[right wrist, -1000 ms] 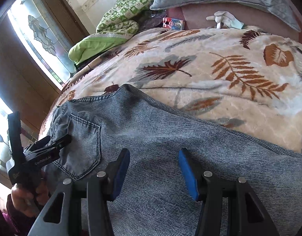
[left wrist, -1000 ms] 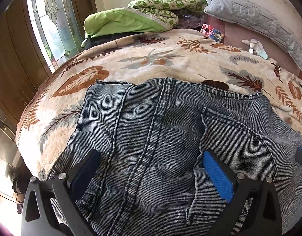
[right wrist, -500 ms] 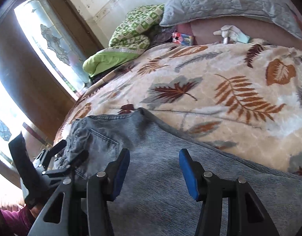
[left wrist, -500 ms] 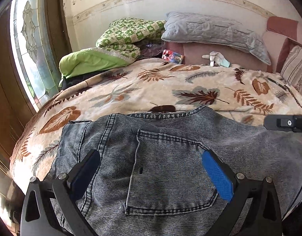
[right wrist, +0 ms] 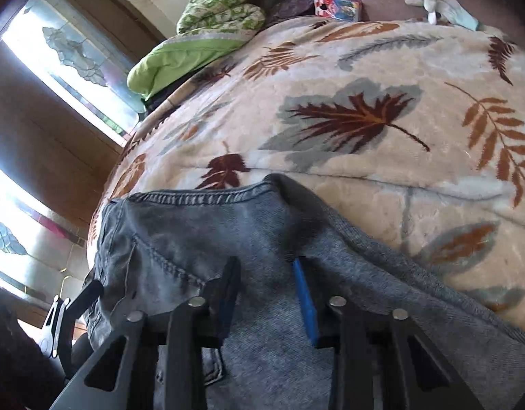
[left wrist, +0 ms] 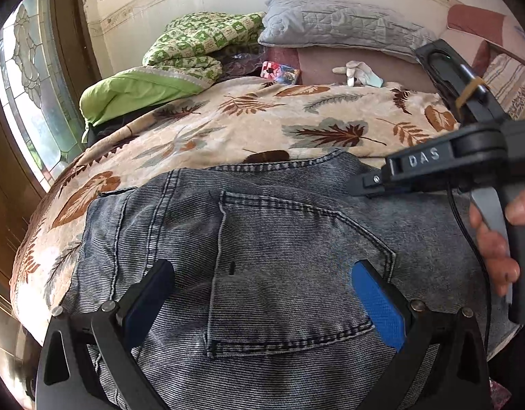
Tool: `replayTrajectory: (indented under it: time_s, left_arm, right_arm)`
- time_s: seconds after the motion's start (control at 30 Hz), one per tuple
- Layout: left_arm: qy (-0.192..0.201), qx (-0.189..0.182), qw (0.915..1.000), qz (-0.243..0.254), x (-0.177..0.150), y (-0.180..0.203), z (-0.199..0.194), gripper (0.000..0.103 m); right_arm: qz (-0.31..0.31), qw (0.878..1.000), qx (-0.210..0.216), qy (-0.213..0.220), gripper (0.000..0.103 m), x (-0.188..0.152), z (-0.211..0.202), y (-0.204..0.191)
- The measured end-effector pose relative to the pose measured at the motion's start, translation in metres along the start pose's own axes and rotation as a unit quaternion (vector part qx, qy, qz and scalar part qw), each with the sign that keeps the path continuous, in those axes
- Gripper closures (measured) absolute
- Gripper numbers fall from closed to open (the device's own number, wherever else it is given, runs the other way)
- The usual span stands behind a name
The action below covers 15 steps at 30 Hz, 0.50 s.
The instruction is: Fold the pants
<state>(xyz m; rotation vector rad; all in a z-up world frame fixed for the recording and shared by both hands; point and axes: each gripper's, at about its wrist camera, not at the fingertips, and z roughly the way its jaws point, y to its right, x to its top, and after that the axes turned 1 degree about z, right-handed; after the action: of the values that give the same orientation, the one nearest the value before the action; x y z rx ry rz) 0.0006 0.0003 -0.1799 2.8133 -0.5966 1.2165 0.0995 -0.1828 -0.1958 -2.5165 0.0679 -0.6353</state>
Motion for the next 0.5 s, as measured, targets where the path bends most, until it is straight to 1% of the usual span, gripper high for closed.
replayTrajectory:
  time_s: [0.03,0.07,0.1,0.13,0.23,0.33,0.47,0.5]
  left_arm:
    - [0.0,-0.004,1.0,0.007,0.0,0.003,0.0,0.0]
    - [-0.001,-0.007,0.9999,0.014,-0.001,0.006,0.001,0.0]
    - [-0.002,-0.01,0.9997,0.021,-0.001,0.01,0.001,0.0]
    - [-0.004,-0.014,0.9996,0.026,-0.002,0.013,0.002,0.0]
    - [-0.01,-0.021,0.999,0.039,-0.004,0.019,0.003,0.0]
    - [-0.015,-0.016,0.9986,0.048,-0.007,0.022,0.005,0.0]
    - [-0.014,-0.017,0.9988,0.044,-0.008,0.02,0.002,0.0]
    - [-0.014,-0.017,0.9988,0.044,-0.007,0.02,0.002,0.0]
  right_arm:
    - [0.007,1.0,0.001,0.001,0.084,0.004,0.001,0.005]
    - [0.008,1.0,-0.01,0.006,0.092,0.008,0.002,0.008]
    - [0.002,0.999,-0.038,0.019,0.093,0.011,0.002,0.01]
    - [-0.004,0.998,-0.049,0.025,0.093,0.013,0.005,0.013]
    - [0.008,0.999,-0.037,0.02,0.094,0.022,0.007,0.019]
    - [0.006,0.998,-0.05,0.029,0.094,0.023,0.003,0.02]
    - [0.03,0.998,-0.02,0.045,0.093,0.017,-0.025,0.023]
    - [0.027,0.999,-0.015,0.045,0.09,0.013,-0.034,0.022]
